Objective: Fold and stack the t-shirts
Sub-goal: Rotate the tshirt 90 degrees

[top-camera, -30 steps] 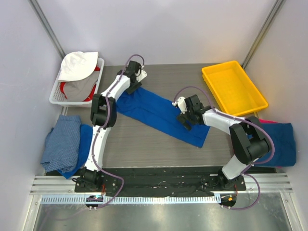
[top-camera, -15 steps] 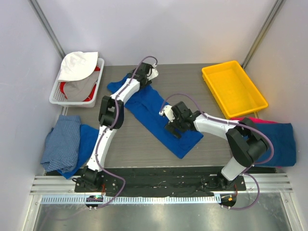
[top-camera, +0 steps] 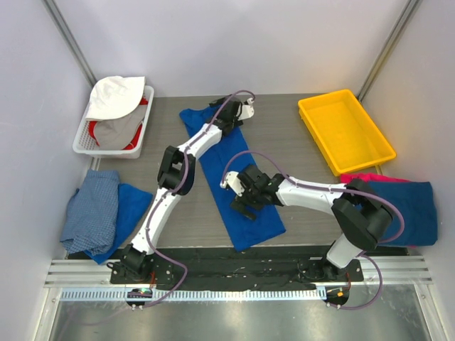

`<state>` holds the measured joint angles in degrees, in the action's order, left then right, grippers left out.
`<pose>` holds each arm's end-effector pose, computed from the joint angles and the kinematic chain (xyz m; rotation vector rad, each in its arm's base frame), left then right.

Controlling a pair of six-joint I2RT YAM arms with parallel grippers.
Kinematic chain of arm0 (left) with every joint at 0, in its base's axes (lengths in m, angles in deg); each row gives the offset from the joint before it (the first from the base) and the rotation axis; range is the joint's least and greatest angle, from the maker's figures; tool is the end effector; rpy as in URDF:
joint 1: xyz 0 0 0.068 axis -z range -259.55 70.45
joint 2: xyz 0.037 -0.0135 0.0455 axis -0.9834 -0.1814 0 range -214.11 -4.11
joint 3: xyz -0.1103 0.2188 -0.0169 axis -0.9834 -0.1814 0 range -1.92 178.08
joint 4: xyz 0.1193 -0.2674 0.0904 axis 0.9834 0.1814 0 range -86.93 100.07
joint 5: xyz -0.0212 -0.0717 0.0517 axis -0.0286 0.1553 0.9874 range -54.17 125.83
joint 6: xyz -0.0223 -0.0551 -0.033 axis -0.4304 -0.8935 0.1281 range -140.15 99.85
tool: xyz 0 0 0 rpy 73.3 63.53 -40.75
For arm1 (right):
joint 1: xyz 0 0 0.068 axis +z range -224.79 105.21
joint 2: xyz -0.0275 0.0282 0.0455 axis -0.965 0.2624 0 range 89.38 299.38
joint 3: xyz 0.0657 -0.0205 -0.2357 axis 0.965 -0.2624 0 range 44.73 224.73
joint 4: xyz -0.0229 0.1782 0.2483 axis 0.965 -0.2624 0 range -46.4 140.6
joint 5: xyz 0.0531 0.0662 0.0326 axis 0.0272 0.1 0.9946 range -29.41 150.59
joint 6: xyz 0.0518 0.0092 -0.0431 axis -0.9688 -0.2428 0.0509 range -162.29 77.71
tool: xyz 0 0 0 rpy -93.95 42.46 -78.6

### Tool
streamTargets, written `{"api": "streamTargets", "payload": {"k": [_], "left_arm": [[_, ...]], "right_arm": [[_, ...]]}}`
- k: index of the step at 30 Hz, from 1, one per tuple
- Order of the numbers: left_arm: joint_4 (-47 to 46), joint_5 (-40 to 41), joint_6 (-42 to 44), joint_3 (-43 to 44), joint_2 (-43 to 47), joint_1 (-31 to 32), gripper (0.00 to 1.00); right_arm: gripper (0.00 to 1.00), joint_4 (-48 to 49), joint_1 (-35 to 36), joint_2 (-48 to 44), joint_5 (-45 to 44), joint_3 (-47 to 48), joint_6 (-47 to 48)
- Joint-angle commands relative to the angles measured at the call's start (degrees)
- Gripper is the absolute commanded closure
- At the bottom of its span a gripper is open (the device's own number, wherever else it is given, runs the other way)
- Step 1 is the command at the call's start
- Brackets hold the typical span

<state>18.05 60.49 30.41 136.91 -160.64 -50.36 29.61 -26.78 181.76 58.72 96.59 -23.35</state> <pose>0.5675 -0.2907 0.1089 1.1776 1.8090 0.6776 0.2370 0.2609 0.0915 -1.4520 2.2160 0.1270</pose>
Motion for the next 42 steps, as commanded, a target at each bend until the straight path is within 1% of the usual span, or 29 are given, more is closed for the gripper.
{"api": "streamTargets", "payload": {"k": [1,10,15,23,29,35,37,39,40,42], "left_arm": [[-2.32,-4.18,1.46,1.01,-4.22,0.52,0.09],[-5.05,-6.47,3.22,0.92,-4.75,1.39,0.06],[-6.63,-7.52,4.98,1.01,-5.72,1.75,0.06],[-11.20,-9.02,8.32,3.29,-8.18,1.83,0.00],[-14.45,-10.43,9.46,4.44,-10.02,1.75,0.00],[-18.49,-8.85,9.46,4.17,-9.85,1.31,0.00],[-21.65,-7.80,8.94,4.00,-9.59,1.05,0.00],[-24.63,-6.13,8.41,3.04,-8.10,0.96,0.00],[-25.87,-5.60,7.97,2.07,-7.31,0.96,0.00],[-29.82,-4.11,7.53,0.14,-3.72,0.96,0.00]], "right_arm": [[0.05,-4.58,3.05,1.22,4.50,0.96,-2.94],[0.05,-3.79,7.45,5.61,5.56,5.71,-4.17],[0.05,-2.65,8.07,8.08,5.65,8.61,-4.17],[0.05,-0.36,8.15,12.91,5.30,12.30,-2.86],[0.05,0.69,8.07,15.64,4.25,14.94,-1.72],[0.05,1.22,7.10,15.55,2.75,15.20,-1.27],[0.05,1.31,6.84,15.12,2.22,15.29,-1.19],[0.05,1.31,6.83,14.59,2.13,15.73,-1.19],[0.05,1.13,6.83,13.98,0.22,15.91,-1.19],[0.04,0.61,6.83,13.36,-0.59,16.35,-1.45]]}}
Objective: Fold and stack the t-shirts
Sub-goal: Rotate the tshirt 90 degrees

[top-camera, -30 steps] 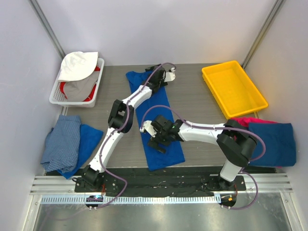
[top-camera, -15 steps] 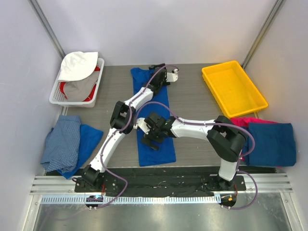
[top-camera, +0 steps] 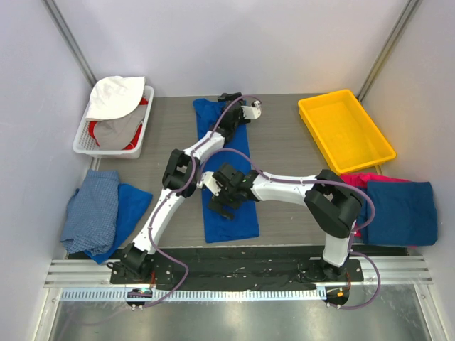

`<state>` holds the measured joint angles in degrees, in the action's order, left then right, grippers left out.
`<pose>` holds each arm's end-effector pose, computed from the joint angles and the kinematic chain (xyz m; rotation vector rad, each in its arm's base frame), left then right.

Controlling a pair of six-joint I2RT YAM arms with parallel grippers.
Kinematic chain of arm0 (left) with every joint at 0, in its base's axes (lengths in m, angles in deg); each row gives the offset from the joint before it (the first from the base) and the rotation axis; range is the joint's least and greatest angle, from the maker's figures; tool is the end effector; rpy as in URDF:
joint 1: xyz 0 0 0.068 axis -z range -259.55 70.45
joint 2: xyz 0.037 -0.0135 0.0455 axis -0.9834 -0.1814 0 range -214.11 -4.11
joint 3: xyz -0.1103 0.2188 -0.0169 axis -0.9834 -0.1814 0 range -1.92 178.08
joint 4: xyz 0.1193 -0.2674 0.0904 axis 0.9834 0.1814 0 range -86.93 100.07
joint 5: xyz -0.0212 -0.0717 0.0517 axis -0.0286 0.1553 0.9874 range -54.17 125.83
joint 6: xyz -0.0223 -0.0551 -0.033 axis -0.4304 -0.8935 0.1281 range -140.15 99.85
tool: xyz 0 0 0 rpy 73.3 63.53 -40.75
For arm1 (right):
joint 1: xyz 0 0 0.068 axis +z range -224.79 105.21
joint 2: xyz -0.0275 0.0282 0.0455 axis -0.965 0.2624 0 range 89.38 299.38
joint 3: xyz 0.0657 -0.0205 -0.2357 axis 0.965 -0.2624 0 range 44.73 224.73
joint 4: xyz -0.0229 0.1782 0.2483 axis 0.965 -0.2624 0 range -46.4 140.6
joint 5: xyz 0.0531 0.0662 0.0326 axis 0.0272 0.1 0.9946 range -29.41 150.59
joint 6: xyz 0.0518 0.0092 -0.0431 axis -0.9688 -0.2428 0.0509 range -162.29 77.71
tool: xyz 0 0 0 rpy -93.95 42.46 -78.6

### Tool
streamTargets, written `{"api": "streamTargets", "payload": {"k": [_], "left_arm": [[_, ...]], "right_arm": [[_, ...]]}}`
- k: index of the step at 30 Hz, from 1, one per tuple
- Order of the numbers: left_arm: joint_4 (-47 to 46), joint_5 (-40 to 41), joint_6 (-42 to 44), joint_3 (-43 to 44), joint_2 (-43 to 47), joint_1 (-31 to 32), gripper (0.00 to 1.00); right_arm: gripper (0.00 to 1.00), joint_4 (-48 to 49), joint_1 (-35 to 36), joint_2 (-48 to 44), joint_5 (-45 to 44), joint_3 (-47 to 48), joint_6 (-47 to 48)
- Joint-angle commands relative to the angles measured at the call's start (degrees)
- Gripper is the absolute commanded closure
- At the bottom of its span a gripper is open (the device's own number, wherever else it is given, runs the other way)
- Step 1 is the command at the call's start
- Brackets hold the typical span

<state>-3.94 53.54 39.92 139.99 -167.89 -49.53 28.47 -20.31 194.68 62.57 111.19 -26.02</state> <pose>0.5816 -0.3167 0.0938 1.1549 1.4670 0.6487 0.2366 0.3349 0.0917 -1.5501 2.1630 0.2690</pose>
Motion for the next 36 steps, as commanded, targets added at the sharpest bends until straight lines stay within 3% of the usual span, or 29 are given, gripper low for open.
{"api": "streamTargets", "payload": {"k": [1,16,19,20,21,24,28,36], "left_arm": [[-8.89,3.20,-2.50,-5.21,5.13,0.04,0.01],[-13.39,11.72,-4.35,-13.67,25.08,0.30,0.00],[-1.30,13.49,-7.94,-21.37,33.15,1.18,0.00],[3.62,13.49,-9.69,-25.58,40.58,1.44,0.00],[6.71,10.35,-13.02,-35.02,44.39,1.44,0.00],[20.76,5.76,-19.61,-48.25,58.11,1.97,0.00],[44.30,-1.26,-32.02,-56.63,67.62,2.50,0.03],[51.21,-11.55,-40.91,-76.06,82.20,4.60,0.06]], "right_arm": [[0.04,1.65,0.37,-0.43,-4.79,1.92,1.13],[0.00,-1.95,0.37,-10.89,-12.69,5.00,0.51],[0.00,-3.10,0.28,-14.83,-15.94,3.16,2.27],[0.00,-3.01,0.10,-16.34,-17.26,0.28,2.79],[0.00,-2.83,-0.51,-17.66,-18.05,-1.23,3.67],[0.00,-3.00,-2.70,-22.14,-19.12,-6.07,3.77],[0.00,-3.71,-11.22,-26.19,-15.70,-8.71,3.24],[0.01,-5.99,-13.08,-29.62,-8.76,-18.54,4.12]]}}
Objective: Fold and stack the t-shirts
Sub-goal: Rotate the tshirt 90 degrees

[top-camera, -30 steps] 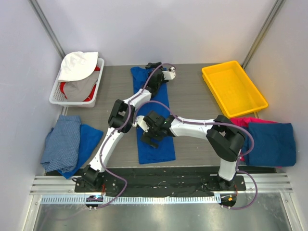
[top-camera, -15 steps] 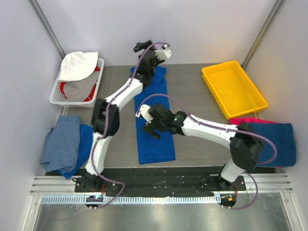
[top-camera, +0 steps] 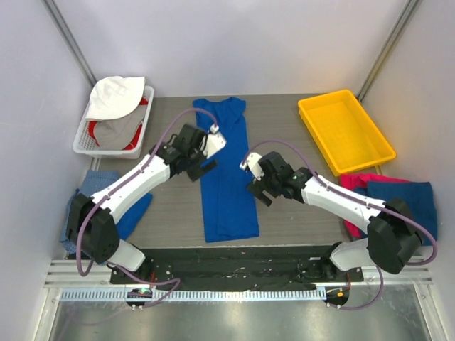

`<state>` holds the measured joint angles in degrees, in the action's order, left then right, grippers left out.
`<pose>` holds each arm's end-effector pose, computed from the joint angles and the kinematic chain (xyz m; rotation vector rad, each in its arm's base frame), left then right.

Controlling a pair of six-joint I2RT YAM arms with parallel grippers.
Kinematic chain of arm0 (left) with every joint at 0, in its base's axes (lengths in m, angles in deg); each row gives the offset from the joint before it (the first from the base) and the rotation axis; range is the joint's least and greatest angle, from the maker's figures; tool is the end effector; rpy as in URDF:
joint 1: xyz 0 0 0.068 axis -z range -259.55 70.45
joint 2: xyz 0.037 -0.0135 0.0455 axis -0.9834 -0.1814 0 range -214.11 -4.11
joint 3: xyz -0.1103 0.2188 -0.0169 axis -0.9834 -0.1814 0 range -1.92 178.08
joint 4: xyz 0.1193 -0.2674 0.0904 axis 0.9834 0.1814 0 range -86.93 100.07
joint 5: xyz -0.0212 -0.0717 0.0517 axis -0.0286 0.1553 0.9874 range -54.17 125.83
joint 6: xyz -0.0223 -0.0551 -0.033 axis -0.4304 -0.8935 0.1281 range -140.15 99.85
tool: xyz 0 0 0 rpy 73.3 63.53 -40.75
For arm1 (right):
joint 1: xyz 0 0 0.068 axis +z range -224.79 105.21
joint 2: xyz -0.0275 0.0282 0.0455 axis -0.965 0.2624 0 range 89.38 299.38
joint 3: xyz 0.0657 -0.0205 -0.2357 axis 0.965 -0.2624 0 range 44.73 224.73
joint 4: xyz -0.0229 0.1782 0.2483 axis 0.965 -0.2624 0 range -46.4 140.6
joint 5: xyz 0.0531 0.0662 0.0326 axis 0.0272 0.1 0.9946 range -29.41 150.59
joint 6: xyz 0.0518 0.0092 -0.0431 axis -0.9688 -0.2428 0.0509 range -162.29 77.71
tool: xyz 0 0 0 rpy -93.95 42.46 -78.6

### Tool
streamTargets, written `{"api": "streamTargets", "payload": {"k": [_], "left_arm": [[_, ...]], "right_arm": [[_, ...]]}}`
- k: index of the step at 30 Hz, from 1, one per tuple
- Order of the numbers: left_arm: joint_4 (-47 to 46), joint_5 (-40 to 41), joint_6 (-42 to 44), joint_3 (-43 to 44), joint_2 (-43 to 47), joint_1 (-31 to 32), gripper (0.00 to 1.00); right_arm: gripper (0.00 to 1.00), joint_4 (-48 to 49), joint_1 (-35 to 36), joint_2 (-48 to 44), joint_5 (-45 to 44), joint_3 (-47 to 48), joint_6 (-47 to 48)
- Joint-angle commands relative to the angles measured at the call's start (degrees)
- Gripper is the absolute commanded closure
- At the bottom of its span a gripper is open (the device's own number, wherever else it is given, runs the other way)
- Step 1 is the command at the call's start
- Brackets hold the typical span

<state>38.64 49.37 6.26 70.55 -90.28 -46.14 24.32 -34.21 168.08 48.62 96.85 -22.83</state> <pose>0.3290 -0.2015 0.2415 1.1095 2.1417 0.2311 0.2649 0.2122 0.1658 -1.1586 2.1790 -0.1023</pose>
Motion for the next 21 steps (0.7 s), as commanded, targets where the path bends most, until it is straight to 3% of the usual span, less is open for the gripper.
{"api": "streamTargets", "payload": {"k": [1,6,14,21], "left_arm": [[9.25,-9.65,-7.69,-9.77,5.48,1.57,0.08],[9.60,-13.36,-8.39,-16.30,11.02,3.77,0.11],[9.77,-26.10,-10.86,-21.14,18.31,6.05,0.18],[10.66,-32.87,-7.96,-20.52,14.55,11.23,0.20]], "right_arm": [[0.02,-1.93,0.82,-3.63,5.98,-4.83,0.84],[0.07,-3.86,1.69,-6.88,9.59,-6.85,0.14],[0.11,-4.74,10.05,-9.61,6.34,-10.10,-0.66],[0.16,-6.06,13.74,-6.81,8.27,-9.58,0.75]]}}
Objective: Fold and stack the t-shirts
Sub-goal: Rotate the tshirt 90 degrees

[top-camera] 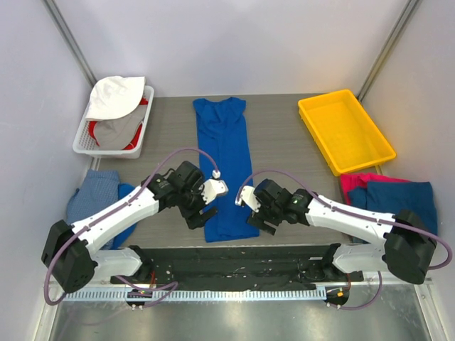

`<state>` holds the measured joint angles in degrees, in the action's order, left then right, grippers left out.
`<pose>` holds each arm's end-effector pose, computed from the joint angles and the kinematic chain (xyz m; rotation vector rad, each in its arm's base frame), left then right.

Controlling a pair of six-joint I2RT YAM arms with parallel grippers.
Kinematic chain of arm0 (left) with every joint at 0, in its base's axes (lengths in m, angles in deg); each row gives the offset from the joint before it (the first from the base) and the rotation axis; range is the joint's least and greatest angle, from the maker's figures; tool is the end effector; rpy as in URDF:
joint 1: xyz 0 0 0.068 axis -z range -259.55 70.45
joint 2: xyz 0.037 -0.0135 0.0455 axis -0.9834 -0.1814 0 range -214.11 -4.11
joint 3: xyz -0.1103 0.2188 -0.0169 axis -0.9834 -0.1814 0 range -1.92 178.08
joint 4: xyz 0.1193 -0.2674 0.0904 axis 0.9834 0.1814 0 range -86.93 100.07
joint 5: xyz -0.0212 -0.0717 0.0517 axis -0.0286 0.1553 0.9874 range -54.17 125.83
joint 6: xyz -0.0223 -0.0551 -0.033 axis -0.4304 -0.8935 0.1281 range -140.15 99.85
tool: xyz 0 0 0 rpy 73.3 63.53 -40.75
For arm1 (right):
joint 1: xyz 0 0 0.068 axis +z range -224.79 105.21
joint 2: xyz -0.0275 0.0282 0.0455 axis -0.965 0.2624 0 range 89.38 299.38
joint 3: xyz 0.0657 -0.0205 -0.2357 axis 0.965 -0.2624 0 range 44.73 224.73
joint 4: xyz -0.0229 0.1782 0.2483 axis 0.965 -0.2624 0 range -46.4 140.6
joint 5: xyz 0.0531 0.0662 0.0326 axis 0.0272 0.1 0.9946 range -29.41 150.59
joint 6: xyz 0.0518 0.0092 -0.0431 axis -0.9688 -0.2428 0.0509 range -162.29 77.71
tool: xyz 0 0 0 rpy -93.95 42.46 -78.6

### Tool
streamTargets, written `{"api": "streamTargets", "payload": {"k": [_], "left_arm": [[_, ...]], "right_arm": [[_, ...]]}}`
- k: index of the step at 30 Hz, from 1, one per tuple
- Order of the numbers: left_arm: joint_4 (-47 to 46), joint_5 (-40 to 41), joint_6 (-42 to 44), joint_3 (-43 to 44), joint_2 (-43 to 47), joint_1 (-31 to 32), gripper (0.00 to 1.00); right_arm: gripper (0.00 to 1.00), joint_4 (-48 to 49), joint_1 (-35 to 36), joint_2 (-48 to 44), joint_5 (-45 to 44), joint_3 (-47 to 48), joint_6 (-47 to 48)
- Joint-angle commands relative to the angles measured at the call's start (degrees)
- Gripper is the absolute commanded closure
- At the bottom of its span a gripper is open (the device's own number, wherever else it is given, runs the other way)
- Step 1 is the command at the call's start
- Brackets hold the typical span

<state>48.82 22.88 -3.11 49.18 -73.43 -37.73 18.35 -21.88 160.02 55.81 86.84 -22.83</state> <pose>0.2074 -0.2018 0.1853 1.3953 2.3286 -0.4352 0.1785 0.2288 0.1368 -1.5285 2.1383 0.0922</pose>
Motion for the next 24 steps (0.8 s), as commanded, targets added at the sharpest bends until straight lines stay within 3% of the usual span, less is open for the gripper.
{"api": "streamTargets", "payload": {"k": [1,10,18,24], "left_arm": [[0.12,-6.82,2.12,0.68,-2.66,3.43,0.20],[-5.15,-11.13,3.44,-1.96,-7.93,4.58,0.24],[-13.67,0.01,-6.73,-1.96,-12.94,5.11,0.29],[-13.24,-1.47,-11.58,-0.20,-15.49,5.46,0.30]], "right_arm": [[0.18,0.08,1.76,1.61,1.17,0.34,0.66],[0.21,1.84,4.22,3.90,0.30,0.43,0.05],[0.22,7.11,8.44,6.80,-6.47,-0.45,-1.71],[0.23,7.82,8.62,5.13,-8.58,-0.62,-2.50]]}}
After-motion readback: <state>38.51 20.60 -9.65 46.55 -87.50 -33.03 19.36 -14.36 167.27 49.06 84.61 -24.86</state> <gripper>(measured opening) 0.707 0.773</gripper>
